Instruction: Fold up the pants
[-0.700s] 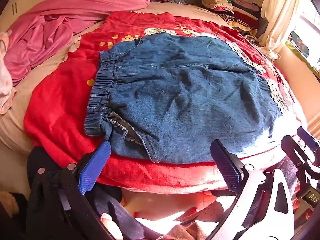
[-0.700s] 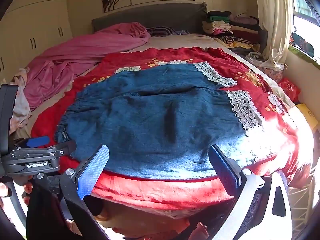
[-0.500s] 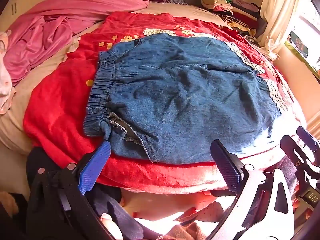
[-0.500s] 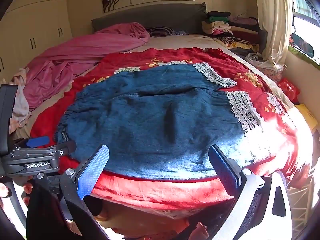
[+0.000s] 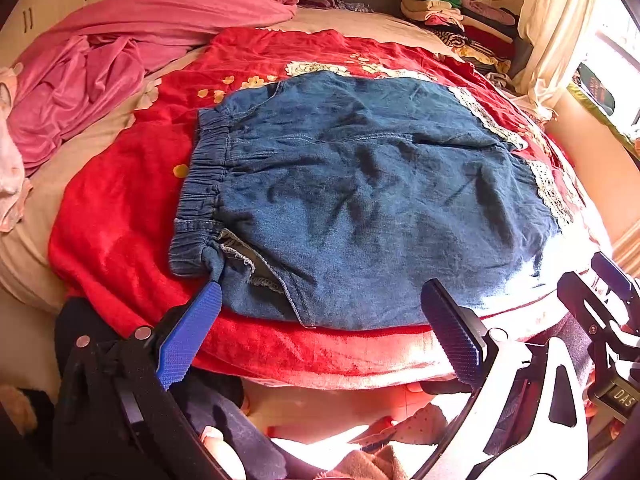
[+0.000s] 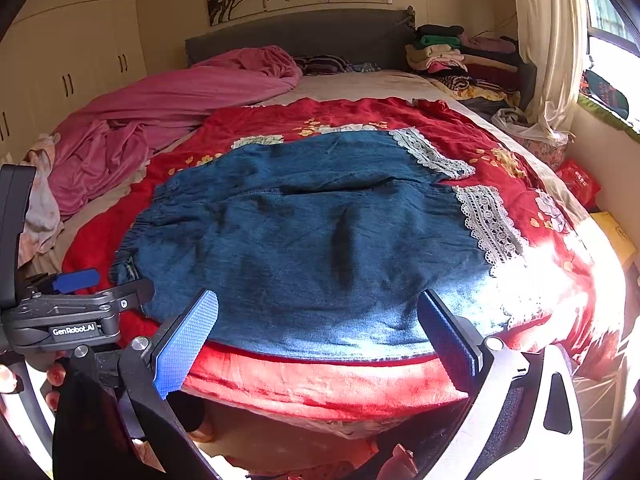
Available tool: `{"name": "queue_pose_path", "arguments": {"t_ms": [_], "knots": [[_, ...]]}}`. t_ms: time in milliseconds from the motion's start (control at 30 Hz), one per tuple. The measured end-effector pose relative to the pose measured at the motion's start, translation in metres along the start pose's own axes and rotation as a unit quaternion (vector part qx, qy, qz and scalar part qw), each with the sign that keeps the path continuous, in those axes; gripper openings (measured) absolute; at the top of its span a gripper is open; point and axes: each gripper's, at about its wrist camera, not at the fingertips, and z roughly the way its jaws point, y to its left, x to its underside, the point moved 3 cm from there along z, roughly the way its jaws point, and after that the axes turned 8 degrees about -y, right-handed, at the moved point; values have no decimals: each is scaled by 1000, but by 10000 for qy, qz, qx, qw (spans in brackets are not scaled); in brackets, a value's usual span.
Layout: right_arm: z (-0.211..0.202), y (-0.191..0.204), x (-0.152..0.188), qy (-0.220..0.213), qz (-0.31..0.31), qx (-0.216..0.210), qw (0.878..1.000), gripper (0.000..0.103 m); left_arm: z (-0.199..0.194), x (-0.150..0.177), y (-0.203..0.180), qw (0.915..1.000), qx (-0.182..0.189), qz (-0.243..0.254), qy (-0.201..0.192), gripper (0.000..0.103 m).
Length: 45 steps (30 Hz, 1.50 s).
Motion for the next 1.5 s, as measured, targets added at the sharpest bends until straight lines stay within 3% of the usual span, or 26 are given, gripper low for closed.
{"name": "queue_pose_path", "arguments": {"t_ms": [1500], "knots": [[8, 1, -1, 60, -28, 51, 10000, 99, 4, -5, 4, 10000, -46, 22, -57, 94]]}}
